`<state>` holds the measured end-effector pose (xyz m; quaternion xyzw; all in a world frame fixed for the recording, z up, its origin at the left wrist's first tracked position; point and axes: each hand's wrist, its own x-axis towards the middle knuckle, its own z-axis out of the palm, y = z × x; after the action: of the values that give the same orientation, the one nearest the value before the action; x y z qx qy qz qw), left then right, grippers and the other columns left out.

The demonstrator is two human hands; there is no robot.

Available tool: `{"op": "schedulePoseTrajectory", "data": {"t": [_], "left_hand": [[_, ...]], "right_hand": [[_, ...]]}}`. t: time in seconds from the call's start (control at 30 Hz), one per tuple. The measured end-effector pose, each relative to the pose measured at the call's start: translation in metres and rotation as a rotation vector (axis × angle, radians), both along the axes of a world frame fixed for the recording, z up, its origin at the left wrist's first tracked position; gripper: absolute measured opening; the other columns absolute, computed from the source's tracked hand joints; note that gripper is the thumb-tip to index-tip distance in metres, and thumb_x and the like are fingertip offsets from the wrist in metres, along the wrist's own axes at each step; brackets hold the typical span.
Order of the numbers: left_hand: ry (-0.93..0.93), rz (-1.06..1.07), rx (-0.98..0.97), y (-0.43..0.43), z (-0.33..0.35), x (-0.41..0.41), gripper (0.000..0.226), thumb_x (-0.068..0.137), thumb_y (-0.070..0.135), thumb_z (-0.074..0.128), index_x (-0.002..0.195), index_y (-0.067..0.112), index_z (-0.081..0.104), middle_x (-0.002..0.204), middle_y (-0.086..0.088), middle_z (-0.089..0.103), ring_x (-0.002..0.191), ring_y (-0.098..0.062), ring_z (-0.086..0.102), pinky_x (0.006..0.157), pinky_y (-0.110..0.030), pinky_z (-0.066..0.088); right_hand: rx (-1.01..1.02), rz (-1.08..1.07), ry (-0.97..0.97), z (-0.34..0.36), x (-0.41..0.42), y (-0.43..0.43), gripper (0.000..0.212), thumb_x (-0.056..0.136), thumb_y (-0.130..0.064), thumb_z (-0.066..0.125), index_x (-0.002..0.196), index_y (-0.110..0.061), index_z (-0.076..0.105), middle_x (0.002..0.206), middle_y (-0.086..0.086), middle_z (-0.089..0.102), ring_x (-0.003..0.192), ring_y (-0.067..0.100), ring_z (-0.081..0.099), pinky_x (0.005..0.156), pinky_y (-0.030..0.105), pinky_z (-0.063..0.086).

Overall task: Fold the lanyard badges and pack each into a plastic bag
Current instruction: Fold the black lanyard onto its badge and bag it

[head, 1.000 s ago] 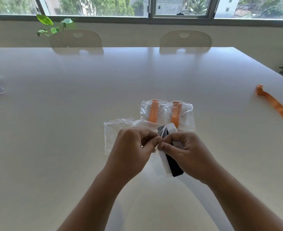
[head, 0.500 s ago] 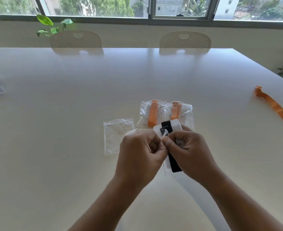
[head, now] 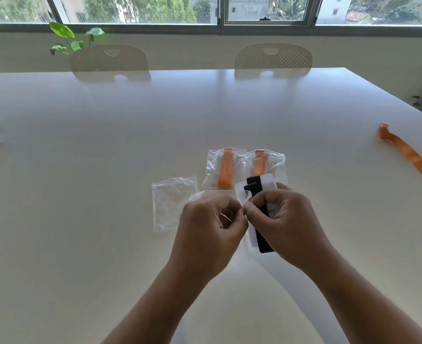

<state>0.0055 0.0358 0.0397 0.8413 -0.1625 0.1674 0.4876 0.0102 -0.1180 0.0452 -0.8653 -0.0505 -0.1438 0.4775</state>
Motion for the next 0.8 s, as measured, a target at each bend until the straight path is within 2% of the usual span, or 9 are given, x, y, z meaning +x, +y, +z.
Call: {"op": "schedulePoseTrajectory", "data": {"t": [0.1,0.2,0.33,0.47,0.57,0.67,0.73,0.8], "left_hand": [[0.068,-0.053,-0.014,0.001,0.000,0.001,0.008,0.087,0.016,0.070,0.081,0.018,0.074,0.066,0.010,0.068,0.057,-0.010,0.069,0.053,-0.028,0.058],[0.070,-0.082,0.013,0.004,0.002,0.002,0.009,0.087,0.014,0.070,0.080,0.016,0.074,0.064,0.008,0.068,0.055,-0.011,0.067,0.052,-0.028,0.057],[-0.031,-0.023,0.071,0.003,0.003,0.000,0.020,0.085,0.019,0.065,0.067,0.012,0.067,0.056,0.000,0.063,0.051,-0.019,0.061,0.050,-0.040,0.051],[-0.147,0.059,0.109,-0.003,0.004,-0.004,0.025,0.083,0.016,0.066,0.060,0.010,0.060,0.051,0.001,0.055,0.046,-0.017,0.052,0.045,-0.037,0.044],[-0.169,0.082,0.105,-0.005,0.003,-0.006,0.024,0.082,0.016,0.066,0.059,0.011,0.060,0.050,0.001,0.055,0.045,-0.017,0.052,0.044,-0.035,0.044],[-0.077,0.058,-0.010,-0.008,0.001,-0.008,0.020,0.083,0.018,0.064,0.063,0.013,0.064,0.052,0.002,0.061,0.047,-0.019,0.062,0.045,-0.038,0.050],[0.040,0.015,-0.123,-0.009,0.001,-0.009,0.017,0.085,0.017,0.064,0.068,0.014,0.067,0.054,0.003,0.066,0.049,-0.015,0.068,0.043,-0.032,0.054],[0.188,-0.058,-0.253,-0.009,0.002,-0.008,0.017,0.087,0.011,0.065,0.072,0.013,0.070,0.057,0.001,0.069,0.048,-0.011,0.069,0.041,-0.023,0.051]], "right_hand": [[0.006,-0.005,0.003,0.001,0.000,-0.002,0.018,0.076,-0.023,0.074,0.060,-0.027,0.067,0.077,-0.011,0.060,0.070,0.005,0.060,0.057,0.011,0.045],[0.001,0.042,0.024,0.001,-0.001,-0.001,0.018,0.076,-0.021,0.073,0.061,-0.027,0.067,0.078,-0.011,0.059,0.068,0.008,0.059,0.055,0.014,0.047],[0.007,0.039,0.054,0.001,0.000,0.000,0.019,0.076,-0.019,0.073,0.060,-0.025,0.067,0.080,-0.014,0.060,0.068,0.008,0.058,0.055,0.016,0.048],[0.107,0.065,0.106,0.003,0.000,-0.001,0.020,0.078,-0.018,0.073,0.061,-0.027,0.070,0.081,-0.017,0.062,0.067,0.004,0.060,0.056,0.015,0.050],[0.107,0.070,0.138,0.004,0.000,-0.002,0.017,0.077,-0.020,0.072,0.061,-0.025,0.070,0.082,-0.013,0.063,0.069,0.007,0.062,0.060,0.026,0.058],[0.137,0.067,0.143,0.007,0.000,-0.002,0.011,0.073,-0.022,0.069,0.062,-0.021,0.069,0.077,-0.009,0.063,0.064,0.006,0.059,0.057,0.025,0.056],[0.169,0.071,0.156,0.010,-0.001,0.000,0.010,0.065,-0.026,0.063,0.060,-0.017,0.066,0.071,-0.010,0.061,0.058,0.005,0.055,0.051,0.021,0.051],[0.238,0.108,0.191,0.011,-0.001,0.001,0.012,0.062,-0.023,0.058,0.057,-0.012,0.060,0.059,-0.010,0.056,0.052,0.007,0.051,0.048,0.023,0.046]]}}
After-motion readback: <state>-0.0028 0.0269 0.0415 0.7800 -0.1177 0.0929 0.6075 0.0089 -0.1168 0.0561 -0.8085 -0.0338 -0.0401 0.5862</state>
